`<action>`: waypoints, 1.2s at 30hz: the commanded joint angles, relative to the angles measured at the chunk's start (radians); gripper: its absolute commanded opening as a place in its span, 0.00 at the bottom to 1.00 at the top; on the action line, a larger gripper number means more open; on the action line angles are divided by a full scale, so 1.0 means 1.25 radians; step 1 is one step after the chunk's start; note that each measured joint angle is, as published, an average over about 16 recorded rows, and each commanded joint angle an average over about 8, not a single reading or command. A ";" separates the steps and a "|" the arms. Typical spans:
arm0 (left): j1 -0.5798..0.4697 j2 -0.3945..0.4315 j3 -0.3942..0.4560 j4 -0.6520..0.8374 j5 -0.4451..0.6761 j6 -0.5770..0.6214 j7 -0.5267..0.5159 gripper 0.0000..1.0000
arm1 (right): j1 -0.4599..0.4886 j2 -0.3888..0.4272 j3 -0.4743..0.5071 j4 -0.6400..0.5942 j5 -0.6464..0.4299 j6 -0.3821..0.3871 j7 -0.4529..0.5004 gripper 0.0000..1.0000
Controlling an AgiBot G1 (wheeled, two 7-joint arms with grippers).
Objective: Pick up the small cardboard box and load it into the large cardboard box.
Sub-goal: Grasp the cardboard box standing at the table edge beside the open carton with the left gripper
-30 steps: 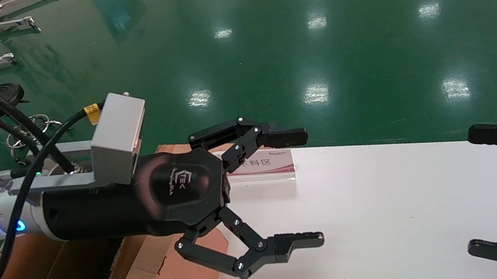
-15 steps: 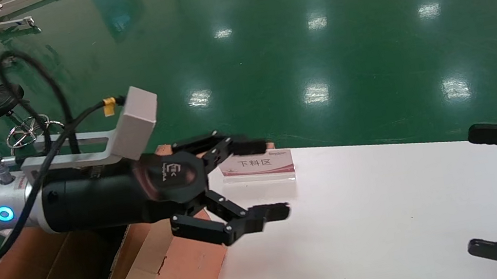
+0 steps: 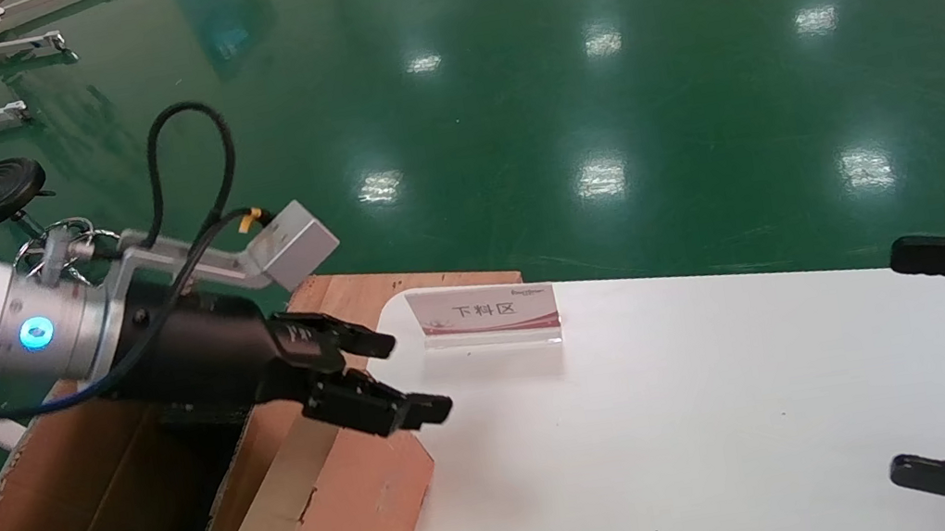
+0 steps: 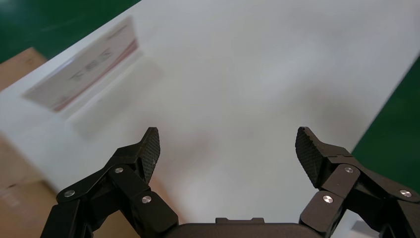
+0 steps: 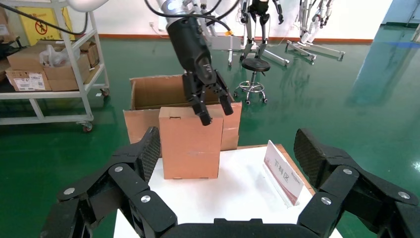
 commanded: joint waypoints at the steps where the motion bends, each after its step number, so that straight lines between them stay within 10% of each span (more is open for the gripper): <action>1: -0.047 0.015 0.027 0.000 0.054 0.028 -0.058 1.00 | 0.000 0.000 0.000 0.000 0.000 0.000 0.000 1.00; 21: -0.387 0.088 0.476 -0.002 0.148 0.043 -0.264 1.00 | 0.000 0.001 -0.001 0.000 0.001 0.001 -0.001 1.00; 36: -0.493 0.088 0.664 -0.003 0.086 0.023 -0.323 1.00 | 0.000 0.001 -0.002 0.000 0.001 0.001 -0.001 1.00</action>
